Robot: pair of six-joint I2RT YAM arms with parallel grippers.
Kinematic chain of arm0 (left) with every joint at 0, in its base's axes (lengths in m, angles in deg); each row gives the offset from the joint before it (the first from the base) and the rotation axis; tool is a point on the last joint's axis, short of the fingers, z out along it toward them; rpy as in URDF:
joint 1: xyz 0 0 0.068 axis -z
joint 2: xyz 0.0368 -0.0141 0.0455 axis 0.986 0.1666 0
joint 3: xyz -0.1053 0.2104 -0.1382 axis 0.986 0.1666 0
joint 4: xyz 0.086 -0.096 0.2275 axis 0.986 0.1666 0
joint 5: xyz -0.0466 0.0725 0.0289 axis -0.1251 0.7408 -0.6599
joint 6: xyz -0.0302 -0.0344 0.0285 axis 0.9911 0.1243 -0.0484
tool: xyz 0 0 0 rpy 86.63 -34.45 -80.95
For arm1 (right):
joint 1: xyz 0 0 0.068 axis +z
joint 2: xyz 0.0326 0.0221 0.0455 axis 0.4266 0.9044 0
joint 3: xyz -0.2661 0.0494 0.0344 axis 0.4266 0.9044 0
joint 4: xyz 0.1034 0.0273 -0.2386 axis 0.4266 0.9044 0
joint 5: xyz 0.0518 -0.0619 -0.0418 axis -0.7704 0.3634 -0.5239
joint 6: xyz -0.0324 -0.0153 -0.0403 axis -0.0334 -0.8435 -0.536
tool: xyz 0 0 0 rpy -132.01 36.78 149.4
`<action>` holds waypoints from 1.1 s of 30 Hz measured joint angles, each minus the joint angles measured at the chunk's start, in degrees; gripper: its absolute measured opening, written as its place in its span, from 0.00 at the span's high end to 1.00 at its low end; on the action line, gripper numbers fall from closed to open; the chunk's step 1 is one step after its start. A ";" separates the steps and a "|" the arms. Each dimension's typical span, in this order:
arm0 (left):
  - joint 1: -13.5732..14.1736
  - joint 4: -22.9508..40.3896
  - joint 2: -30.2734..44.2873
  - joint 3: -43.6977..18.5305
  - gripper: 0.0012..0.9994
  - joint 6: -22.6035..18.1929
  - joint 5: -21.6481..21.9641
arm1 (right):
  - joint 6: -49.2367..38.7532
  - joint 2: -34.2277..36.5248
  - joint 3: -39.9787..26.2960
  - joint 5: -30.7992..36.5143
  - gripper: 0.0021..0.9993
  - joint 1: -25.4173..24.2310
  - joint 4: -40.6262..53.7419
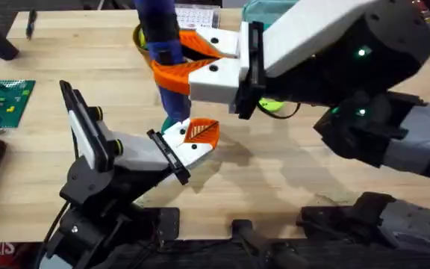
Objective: Pick up the gripper from the table and insert it into the empty holder that is missing its gripper. Then pick up a screw, insert it into the mounting hole, and use the screwdriver to tighten it. Finally, clean up the table by picking up the vegetable and placing it into the bucket.
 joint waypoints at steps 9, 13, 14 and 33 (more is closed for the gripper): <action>0.00 0.00 0.00 0.00 0.99 0.00 0.00 | 4.53 0.00 0.00 -0.26 0.91 0.00 -1.23; 0.00 0.00 0.02 0.00 0.99 0.00 0.00 | 5.35 0.00 0.02 -0.28 0.91 0.00 -2.60; 0.00 0.00 0.02 0.00 0.99 0.00 0.00 | 5.44 0.00 0.02 -0.31 0.91 0.00 -2.51; 0.00 0.00 0.00 0.00 0.99 0.00 0.00 | 4.94 0.00 0.24 -0.48 0.91 0.00 0.87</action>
